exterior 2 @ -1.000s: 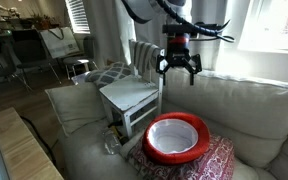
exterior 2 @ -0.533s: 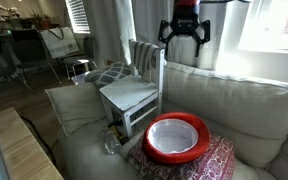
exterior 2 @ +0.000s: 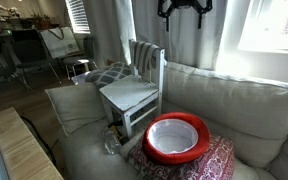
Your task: Put the hats on the seat of the chair then on the sofa
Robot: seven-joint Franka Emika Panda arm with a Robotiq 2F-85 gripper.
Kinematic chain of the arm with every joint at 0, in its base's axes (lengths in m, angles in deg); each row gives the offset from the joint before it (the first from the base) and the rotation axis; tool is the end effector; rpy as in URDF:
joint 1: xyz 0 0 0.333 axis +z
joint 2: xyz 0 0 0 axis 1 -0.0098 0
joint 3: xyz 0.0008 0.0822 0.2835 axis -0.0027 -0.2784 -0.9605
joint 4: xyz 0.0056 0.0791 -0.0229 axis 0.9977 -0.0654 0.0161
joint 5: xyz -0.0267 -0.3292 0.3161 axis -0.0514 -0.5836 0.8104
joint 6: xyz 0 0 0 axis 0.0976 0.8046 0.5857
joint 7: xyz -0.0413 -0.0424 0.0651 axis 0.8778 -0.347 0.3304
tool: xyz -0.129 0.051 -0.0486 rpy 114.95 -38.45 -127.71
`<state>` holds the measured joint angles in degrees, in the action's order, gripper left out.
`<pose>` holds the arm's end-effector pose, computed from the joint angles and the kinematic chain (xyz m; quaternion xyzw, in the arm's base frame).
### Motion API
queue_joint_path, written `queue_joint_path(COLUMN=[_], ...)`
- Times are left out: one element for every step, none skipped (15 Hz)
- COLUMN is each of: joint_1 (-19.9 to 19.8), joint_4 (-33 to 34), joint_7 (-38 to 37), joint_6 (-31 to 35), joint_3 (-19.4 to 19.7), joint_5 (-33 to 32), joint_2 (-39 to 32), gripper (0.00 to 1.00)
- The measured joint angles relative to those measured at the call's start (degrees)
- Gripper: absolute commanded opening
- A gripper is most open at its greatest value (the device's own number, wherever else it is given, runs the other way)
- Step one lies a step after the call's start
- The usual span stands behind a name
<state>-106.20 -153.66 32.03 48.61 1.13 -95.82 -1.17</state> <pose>0.6233 -0.2570 0.2915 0.9713 0.2184 -0.0838 0.0438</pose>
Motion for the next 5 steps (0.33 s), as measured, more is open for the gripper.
queue_joint_path(joint_1=[0.03,0.03,0.03,0.03,0.03], joint_4=[0.00,0.00,0.00,0.00,0.00], joint_7=[0.00,0.00,0.00,0.00,0.00], joint_6=[0.00,0.00,0.00,0.00,0.00], joint_3=[0.04,0.10,0.13,0.15,0.16], joint_5=[0.00,0.00,0.00,0.00,0.00], joint_2=[-0.13,-0.33,-0.46,-0.49,-0.49], gripper=[1.00,1.00,1.00,1.00,1.00])
